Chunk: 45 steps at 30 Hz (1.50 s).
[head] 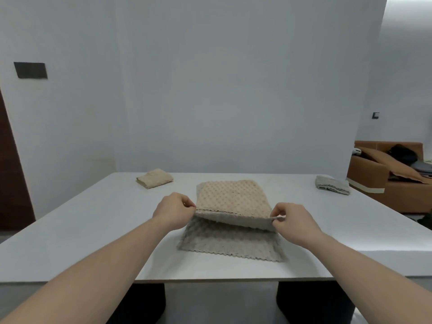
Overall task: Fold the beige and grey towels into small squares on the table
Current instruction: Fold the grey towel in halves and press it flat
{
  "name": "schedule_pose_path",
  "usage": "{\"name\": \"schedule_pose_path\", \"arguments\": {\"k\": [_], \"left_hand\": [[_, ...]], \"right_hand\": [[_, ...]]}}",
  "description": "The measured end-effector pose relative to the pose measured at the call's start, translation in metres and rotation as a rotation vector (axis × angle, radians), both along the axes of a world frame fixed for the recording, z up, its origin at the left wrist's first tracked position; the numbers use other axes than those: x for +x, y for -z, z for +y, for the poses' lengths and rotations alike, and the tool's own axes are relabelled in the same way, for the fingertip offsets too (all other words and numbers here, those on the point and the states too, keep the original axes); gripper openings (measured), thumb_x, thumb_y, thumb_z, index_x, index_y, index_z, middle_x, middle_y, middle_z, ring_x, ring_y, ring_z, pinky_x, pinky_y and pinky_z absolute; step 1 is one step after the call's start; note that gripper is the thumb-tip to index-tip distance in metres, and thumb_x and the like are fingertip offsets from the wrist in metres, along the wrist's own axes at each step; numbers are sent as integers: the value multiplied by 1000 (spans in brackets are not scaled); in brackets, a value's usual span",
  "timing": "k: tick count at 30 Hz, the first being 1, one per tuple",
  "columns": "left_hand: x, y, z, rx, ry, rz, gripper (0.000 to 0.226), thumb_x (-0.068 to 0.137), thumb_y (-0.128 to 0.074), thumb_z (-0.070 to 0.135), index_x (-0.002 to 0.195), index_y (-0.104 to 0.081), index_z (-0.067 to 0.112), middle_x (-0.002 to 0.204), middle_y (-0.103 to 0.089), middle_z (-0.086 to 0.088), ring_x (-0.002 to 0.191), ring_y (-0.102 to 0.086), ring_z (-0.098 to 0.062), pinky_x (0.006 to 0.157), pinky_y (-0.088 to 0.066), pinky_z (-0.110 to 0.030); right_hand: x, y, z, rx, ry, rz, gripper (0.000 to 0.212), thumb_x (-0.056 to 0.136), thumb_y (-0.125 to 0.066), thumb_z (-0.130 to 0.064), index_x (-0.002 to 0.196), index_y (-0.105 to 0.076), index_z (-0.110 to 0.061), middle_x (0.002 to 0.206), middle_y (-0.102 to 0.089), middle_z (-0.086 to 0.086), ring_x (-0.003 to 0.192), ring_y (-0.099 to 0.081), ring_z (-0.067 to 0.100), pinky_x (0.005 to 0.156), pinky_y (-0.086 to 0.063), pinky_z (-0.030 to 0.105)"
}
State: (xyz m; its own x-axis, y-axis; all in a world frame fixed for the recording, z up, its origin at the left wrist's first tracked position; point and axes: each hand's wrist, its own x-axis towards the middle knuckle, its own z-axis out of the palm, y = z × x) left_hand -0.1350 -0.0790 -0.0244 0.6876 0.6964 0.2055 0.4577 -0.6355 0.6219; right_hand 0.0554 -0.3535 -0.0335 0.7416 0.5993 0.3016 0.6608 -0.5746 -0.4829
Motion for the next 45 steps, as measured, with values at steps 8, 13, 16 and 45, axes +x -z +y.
{"name": "schedule_pose_path", "arguments": {"k": [8,13,16,45], "left_hand": [[-23,26,-26,16,1,68,16,83,-63,24,78,-76,33,76,-73,16,76,-69,-3,79,-61,-31],[-29,34,-32,44,-23,92,22,87,-58,23,75,-75,31,68,-73,14,70,-69,-7,69,-60,-29],[-33,38,-32,55,-38,103,25,89,-58,22,74,-76,27,68,-72,13,70,-68,-10,64,-57,-27],[-23,38,-54,100,44,-23,17,84,-54,18,85,-63,33,68,-66,6,67,-63,-11,61,-50,-30]], "right_hand": [[-22,19,-24,-125,-70,-52,19,79,-62,-17,81,-70,-33,87,-63,-13,83,-60,4,77,-53,27],[-24,29,-29,-197,-98,-52,17,85,-63,-23,90,-73,-36,88,-64,-14,83,-61,2,79,-52,23],[-24,32,-30,-196,-114,-71,11,88,-66,-32,94,-75,-35,86,-64,-15,82,-62,2,79,-52,22],[-40,23,-16,-200,-61,-19,18,82,-57,-33,89,-73,-38,93,-64,-19,92,-61,3,83,-51,24]]}}
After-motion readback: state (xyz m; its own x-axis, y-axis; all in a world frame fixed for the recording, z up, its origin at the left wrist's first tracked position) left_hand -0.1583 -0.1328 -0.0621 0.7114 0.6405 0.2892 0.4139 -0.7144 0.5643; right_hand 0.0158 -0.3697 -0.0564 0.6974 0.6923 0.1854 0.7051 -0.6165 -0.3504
